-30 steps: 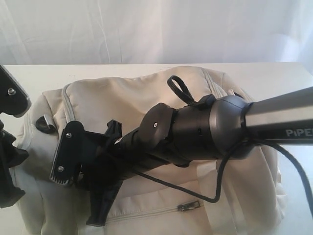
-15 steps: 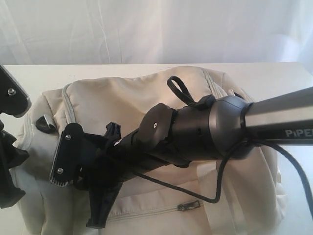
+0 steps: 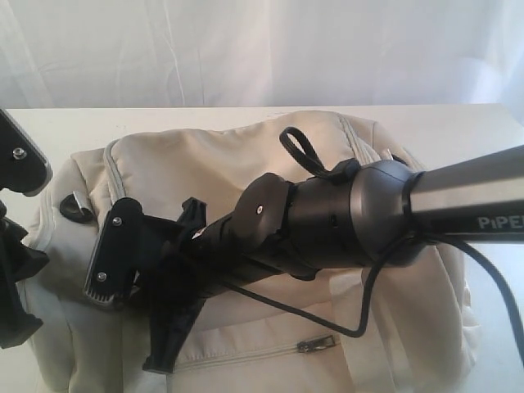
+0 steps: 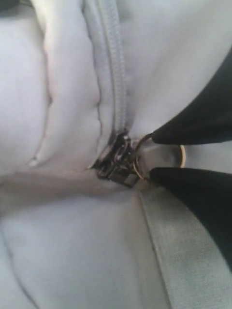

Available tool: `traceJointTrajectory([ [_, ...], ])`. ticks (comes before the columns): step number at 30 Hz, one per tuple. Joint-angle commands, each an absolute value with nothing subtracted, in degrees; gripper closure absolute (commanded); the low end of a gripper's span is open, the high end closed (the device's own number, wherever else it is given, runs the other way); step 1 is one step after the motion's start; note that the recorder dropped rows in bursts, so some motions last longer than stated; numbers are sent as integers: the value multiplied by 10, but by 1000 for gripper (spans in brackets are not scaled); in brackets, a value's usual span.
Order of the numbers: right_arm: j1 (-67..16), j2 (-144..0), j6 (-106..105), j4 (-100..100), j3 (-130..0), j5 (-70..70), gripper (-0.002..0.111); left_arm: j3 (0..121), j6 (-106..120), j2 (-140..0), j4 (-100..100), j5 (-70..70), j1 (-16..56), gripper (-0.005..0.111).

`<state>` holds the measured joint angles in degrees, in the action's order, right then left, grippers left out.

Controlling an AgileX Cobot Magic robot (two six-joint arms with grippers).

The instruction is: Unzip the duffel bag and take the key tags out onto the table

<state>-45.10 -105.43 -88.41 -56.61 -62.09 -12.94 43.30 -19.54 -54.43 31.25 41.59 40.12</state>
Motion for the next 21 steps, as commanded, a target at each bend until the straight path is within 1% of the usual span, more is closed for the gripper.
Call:
traceJointTrajectory([
  [1,-451,-1055,-868,-569,-622,-130,83,434,-196,-539,309,420,401,67],
  [3,-451,-1055,-858,-569,-622,-127,73,434,-196,-539,309,420,401,67],
  [4,-451,-1055,-854,-569,-622,-126,64,434,-196,-539,309,420,401,67],
  [6,-451,-1055,-851,-569,-622,-120,57,434,-196,-539,309,420,401,67],
  [21,-451,-1089,-847,-569,-622,-117,57,434,-195,-539,309,419,401,67],
])
